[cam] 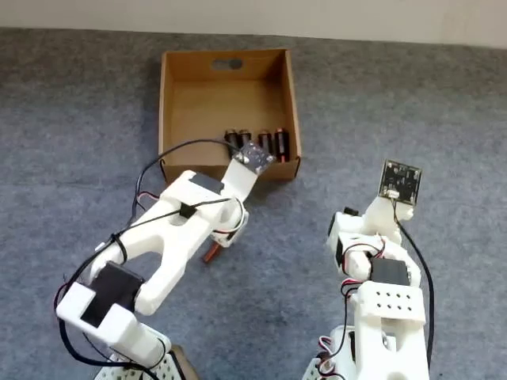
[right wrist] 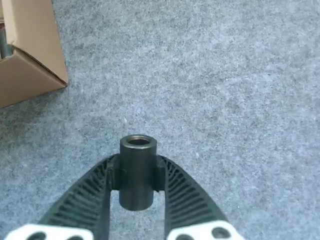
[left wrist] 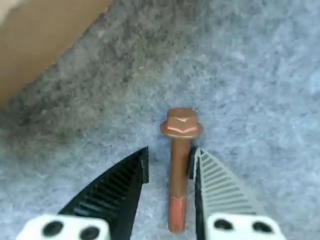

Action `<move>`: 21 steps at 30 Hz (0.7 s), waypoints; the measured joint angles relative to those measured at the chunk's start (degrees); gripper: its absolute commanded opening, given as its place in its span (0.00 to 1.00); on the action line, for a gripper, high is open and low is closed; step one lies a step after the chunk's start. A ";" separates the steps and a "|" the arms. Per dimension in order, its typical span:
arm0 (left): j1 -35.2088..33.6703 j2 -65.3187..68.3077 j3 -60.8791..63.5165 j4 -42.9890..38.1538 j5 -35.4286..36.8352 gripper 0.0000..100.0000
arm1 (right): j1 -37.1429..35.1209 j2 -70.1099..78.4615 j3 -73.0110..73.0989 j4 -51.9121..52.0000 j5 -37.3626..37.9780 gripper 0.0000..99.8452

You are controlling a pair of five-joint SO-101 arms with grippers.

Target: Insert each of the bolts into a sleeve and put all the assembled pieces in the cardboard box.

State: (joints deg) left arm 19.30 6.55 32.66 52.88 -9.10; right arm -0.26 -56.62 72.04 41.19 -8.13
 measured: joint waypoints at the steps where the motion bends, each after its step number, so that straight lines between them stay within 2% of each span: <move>1: 0.09 0.26 -0.26 0.00 0.00 0.16 | 0.00 0.00 0.00 0.00 0.00 0.01; 9: 0.00 0.09 -0.70 0.00 1.93 0.16 | 0.00 0.00 0.00 0.00 0.00 0.01; 16: 2.81 0.62 -0.70 0.00 2.20 0.16 | 0.00 0.00 0.00 0.00 0.00 0.01; 21: 3.43 1.49 -1.05 0.00 2.29 0.01 | 0.00 0.00 0.00 0.00 0.00 0.01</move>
State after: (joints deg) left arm 22.73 8.04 31.60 52.88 -6.81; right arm -0.26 -56.62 72.04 41.19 -8.13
